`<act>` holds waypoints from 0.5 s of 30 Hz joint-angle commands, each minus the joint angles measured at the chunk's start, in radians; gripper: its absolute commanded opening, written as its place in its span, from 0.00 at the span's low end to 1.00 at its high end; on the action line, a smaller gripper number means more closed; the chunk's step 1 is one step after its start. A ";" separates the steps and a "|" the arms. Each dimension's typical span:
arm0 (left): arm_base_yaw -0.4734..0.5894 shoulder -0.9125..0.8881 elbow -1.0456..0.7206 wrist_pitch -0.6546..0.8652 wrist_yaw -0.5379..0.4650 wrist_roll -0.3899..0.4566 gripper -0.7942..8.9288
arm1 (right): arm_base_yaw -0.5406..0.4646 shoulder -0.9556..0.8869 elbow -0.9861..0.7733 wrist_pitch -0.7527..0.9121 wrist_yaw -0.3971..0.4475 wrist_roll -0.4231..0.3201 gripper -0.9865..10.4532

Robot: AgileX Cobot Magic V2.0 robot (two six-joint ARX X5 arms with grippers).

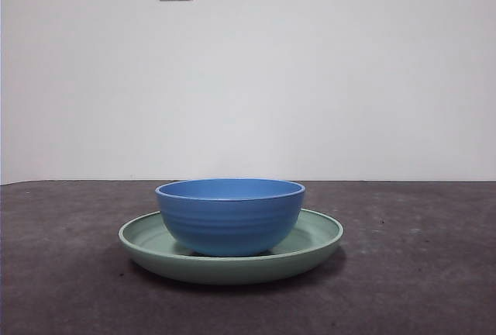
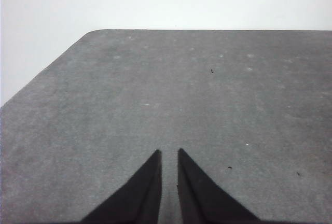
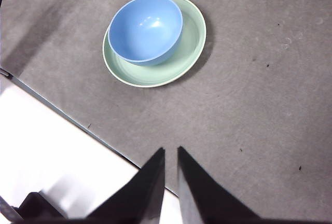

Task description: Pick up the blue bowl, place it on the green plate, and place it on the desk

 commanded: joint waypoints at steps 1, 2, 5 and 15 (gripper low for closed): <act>0.002 -0.002 -0.021 -0.005 -0.006 -0.002 0.13 | 0.006 0.004 0.018 0.010 0.000 -0.004 0.12; 0.002 -0.002 -0.021 -0.005 -0.006 -0.002 0.13 | 0.006 0.004 0.018 0.010 0.000 -0.005 0.12; 0.002 -0.002 -0.021 -0.005 -0.006 -0.002 0.13 | 0.006 0.004 0.018 0.010 0.000 -0.005 0.12; 0.002 -0.002 -0.021 -0.005 -0.006 -0.002 0.13 | -0.185 -0.112 -0.170 0.316 -0.013 -0.032 0.12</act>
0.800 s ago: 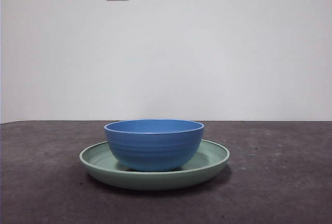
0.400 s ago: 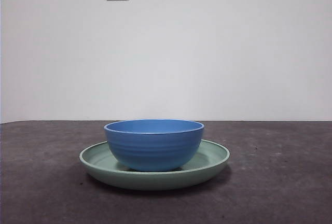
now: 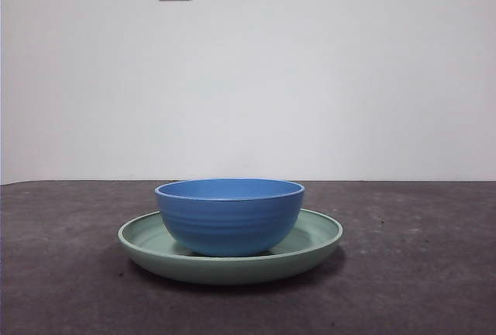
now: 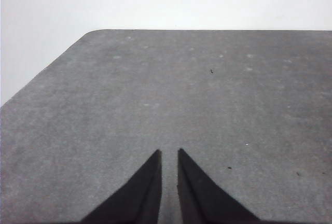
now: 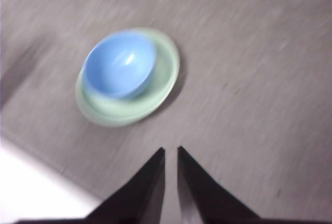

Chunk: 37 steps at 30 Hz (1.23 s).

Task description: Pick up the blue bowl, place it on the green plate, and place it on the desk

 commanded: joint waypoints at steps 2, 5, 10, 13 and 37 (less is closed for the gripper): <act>0.002 -0.002 -0.021 -0.005 -0.006 -0.002 0.13 | -0.067 -0.087 -0.169 0.337 0.009 -0.035 0.12; 0.002 -0.002 -0.021 -0.005 -0.006 -0.002 0.13 | -0.121 -0.190 -0.363 0.611 0.026 -0.093 0.12; 0.002 -0.002 -0.021 -0.005 -0.006 -0.002 0.13 | -0.184 -0.338 -0.657 0.901 0.155 -0.093 0.12; 0.002 -0.002 -0.021 -0.005 -0.006 -0.002 0.13 | -0.204 -0.405 -0.790 0.960 0.236 -0.090 0.12; 0.002 -0.002 -0.021 -0.005 -0.006 -0.002 0.13 | -0.244 -0.563 -1.055 1.007 0.346 -0.052 0.12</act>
